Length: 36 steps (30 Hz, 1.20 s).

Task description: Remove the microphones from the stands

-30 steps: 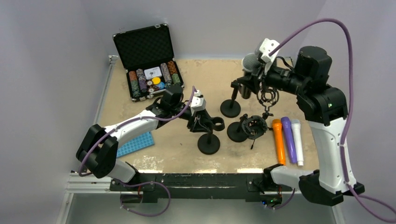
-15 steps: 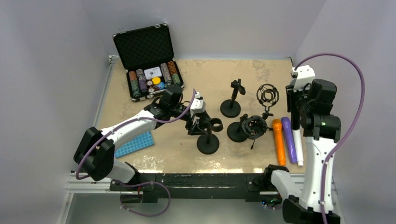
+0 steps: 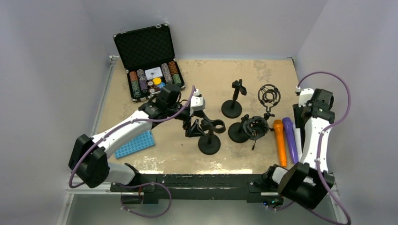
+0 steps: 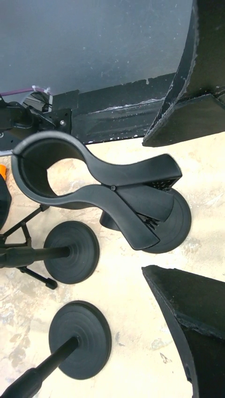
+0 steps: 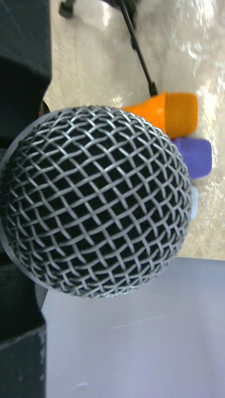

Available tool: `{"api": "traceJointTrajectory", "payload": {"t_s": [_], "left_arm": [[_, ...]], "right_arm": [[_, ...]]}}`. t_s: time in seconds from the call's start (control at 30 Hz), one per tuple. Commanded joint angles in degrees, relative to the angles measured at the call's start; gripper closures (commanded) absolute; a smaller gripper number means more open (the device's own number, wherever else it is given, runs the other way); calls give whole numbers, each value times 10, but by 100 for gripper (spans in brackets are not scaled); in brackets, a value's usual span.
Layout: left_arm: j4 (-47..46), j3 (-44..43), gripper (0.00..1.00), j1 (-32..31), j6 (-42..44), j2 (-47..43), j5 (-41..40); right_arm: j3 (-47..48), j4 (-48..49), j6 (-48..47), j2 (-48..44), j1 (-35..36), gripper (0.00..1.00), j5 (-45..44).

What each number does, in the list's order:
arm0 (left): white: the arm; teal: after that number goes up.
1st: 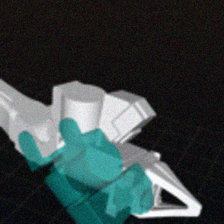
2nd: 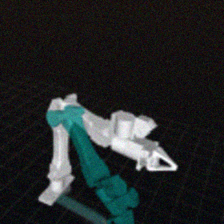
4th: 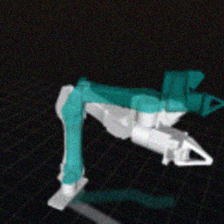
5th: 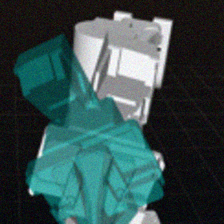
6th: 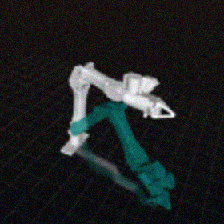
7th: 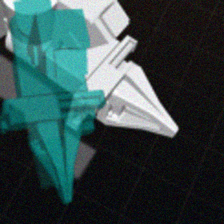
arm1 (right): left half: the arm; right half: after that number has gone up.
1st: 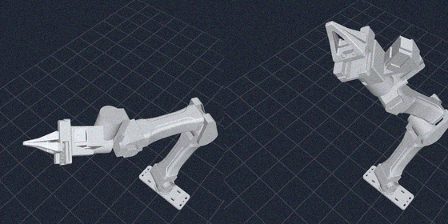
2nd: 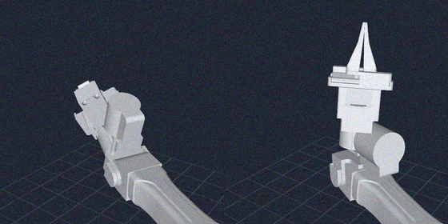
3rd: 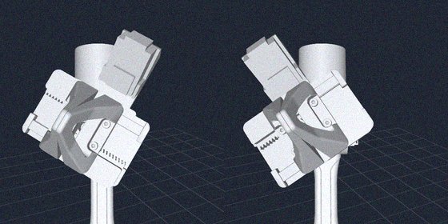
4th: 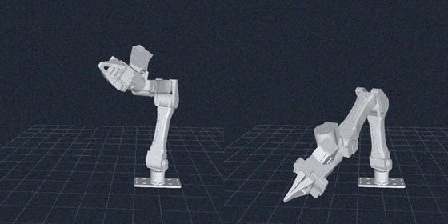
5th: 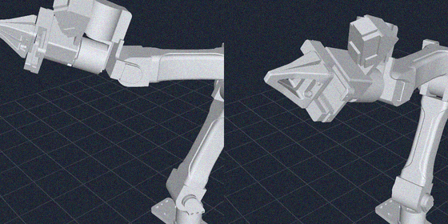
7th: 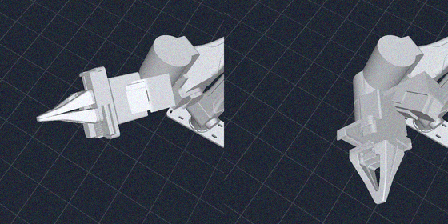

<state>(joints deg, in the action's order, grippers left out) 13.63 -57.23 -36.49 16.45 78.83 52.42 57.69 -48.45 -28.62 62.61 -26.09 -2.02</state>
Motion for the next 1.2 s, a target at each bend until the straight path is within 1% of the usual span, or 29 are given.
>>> {"api": "traceJointTrajectory", "payload": {"t_s": [0.0,0.13,0.27,0.4,0.53,0.57,0.6,0.67,0.77,0.97,1.17], "left_arm": [[43,-39,0,3,-26,-34,-11],[98,-70,0,2,-28,-33,-24],[128,-87,0,3,-23,-40,-45],[153,-102,0,4,-5,-39,-58],[160,-104,0,4,1,-39,-62],[160,-105,0,4,1,-39,-63],[161,-104,0,4,1,-39,-63],[163,-104,0,4,1,-41,-69],[166,-100,0,5,5,-43,-77],[167,-101,0,5,7,-42,-98],[190,-115,0,5,28,-42,-109]], "right_arm": [[-4,102,-39,46,-23,100,-35],[-17,155,-63,90,-33,100,-60],[-7,176,-52,149,-45,100,-72],[14,169,-38,205,-46,100,-80],[42,141,-23,264,-47,100,-80],[47,133,-21,272,-47,93,-73],[49,127,-19,278,-47,83,-69],[50,119,-14,284,-47,67,-65],[52,96,-10,295,-47,52,-64],[46,74,16,304,-48,38,-59],[52,68,20,310,-48,35,-44]]}}
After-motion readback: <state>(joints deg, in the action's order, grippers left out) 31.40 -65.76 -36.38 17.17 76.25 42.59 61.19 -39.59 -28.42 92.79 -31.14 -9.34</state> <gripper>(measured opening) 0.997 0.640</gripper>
